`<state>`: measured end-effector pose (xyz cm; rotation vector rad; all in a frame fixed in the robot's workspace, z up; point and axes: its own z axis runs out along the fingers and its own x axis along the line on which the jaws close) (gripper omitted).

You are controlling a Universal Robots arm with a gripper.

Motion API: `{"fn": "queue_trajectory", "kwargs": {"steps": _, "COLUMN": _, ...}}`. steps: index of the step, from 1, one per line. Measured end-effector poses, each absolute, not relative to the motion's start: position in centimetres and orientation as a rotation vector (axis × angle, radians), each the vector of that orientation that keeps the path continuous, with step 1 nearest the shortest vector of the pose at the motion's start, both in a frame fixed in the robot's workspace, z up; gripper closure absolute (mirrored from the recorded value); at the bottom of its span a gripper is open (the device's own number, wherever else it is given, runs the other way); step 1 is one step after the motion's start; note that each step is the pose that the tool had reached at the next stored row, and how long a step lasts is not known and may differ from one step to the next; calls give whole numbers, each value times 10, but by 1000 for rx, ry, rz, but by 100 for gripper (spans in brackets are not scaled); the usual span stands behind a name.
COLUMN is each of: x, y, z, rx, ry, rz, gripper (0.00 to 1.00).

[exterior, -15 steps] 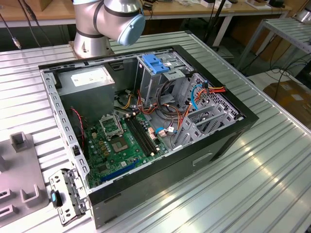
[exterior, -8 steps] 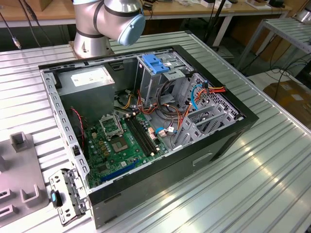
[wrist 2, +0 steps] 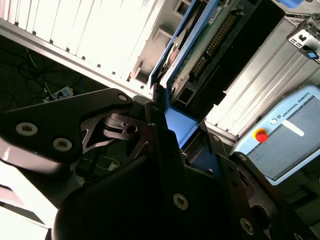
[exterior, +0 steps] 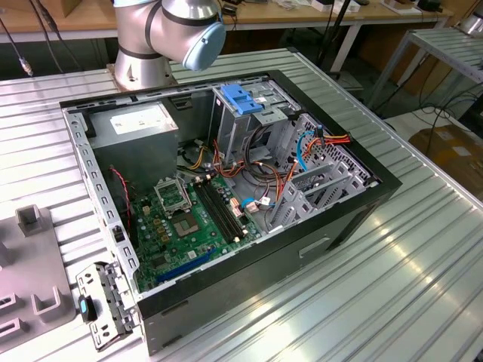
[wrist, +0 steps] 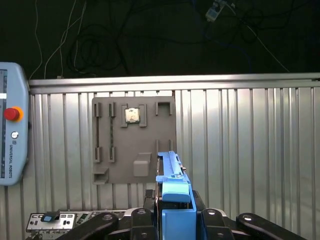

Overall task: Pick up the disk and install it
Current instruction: 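Pick up the disk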

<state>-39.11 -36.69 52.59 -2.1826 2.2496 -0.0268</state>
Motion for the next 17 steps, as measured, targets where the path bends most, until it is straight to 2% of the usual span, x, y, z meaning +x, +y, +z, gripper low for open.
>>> {"fn": "queue_trajectory", "kwargs": {"steps": 17, "x": -389, "y": -369, "z": 519, "rx": -2173, "ry": 2240, "rz": -45, "gripper": 63}}
